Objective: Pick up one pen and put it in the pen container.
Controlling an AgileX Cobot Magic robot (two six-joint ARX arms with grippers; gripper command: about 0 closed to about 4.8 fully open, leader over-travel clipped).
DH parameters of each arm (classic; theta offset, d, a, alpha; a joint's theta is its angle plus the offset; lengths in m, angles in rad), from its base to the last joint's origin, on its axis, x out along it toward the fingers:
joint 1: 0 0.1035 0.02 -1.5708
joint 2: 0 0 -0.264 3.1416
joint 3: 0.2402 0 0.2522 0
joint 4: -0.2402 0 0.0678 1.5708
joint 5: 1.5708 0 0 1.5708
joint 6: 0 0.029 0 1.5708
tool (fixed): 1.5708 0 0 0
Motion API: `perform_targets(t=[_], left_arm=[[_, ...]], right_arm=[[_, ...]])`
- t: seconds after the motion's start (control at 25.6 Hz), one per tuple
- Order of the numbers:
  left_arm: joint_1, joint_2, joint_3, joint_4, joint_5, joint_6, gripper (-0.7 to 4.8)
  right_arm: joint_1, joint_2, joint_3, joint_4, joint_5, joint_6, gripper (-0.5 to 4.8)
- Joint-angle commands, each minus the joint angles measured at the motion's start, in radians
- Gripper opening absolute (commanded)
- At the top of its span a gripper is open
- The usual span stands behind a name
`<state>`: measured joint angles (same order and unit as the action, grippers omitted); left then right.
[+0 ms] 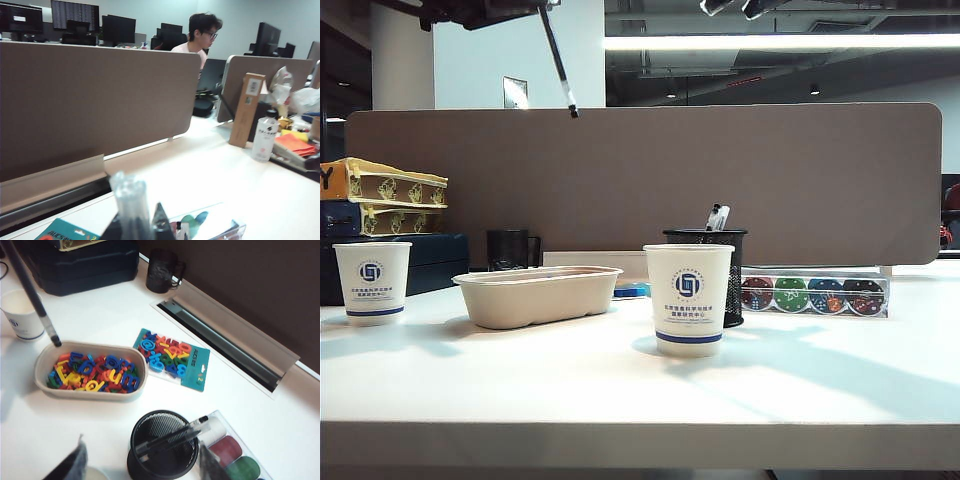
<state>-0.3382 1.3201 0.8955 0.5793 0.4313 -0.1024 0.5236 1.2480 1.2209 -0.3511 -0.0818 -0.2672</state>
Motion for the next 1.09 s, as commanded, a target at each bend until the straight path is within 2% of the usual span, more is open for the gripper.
perform_targets(t=[0.04, 0.35, 0.78, 1.09], left_arm=[[0.0, 0.009, 0.003, 0.006, 0.003, 0.018, -0.06], [-0.008, 0.118, 0.119, 0.005, 0.05, 0.021, -0.06], [-0.024, 0.237, 0.224, -0.006, 0.088, 0.026, -0.06], [-0.09, 0.322, 0.227, -0.002, 0.082, 0.133, -0.06]], right_arm=[[0.001, -0.004, 0.007, -0.029, 0.02, -0.003, 2.83], [-0.013, -0.011, 0.007, -0.061, 0.193, -0.098, 2.75], [-0.117, -0.031, 0.007, 0.041, 0.225, -0.094, 2.7], [-0.189, -0.03, 0.007, 0.077, 0.211, -0.068, 2.7]])
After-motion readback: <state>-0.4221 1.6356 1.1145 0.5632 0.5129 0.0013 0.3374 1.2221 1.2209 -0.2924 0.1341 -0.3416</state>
